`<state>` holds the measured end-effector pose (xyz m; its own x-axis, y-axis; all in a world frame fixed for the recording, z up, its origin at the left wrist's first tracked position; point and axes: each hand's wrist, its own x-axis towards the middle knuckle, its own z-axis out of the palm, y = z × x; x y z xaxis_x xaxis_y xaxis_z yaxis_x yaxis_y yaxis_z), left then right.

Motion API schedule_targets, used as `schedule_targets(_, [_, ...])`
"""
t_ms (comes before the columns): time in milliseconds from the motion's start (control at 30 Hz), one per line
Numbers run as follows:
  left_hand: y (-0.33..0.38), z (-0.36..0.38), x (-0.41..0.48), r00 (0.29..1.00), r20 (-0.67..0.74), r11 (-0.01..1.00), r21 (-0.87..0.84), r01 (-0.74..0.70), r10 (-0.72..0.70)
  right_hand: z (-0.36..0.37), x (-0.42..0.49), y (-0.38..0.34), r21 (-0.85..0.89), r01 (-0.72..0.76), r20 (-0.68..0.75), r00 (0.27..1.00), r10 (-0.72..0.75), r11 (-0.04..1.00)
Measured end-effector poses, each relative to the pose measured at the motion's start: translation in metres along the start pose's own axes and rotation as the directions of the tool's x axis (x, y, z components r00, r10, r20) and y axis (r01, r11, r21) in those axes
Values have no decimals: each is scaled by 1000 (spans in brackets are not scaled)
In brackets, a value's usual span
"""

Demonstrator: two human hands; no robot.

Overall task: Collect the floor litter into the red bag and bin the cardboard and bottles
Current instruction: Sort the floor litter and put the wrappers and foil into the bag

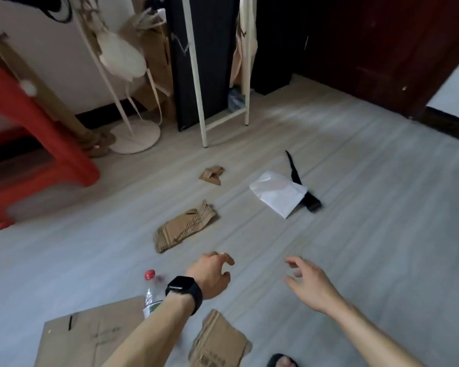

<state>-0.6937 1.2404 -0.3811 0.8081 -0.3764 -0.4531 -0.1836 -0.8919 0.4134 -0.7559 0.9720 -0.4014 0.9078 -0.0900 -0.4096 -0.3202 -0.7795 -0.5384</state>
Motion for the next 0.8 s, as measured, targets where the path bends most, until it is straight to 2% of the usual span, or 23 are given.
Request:
schedule_targets(200, [-24,46,68,990,125,994,92,51,-62,20,92,39,-91,-73,78,994,80,993])
schedule_targets(367, [-45,73,114,978,166,987,119,108,-127,11,188,49,-184,-106,44,992,116,977])
schedule_targets(533, [-70,97,120,937,309,963,255,84,-163,0,274,50,-273,-144,28,987,158,951])
schedule_targets(667, [-75,99,119,955,271,935,353,20,-123,10,299,62,-324,-154,20,985,169,933])
schedule_targets(800, [-64,84,137,993,118,907,419,-51,1,37,277,56,-398,-21,-25,1000,12,917])
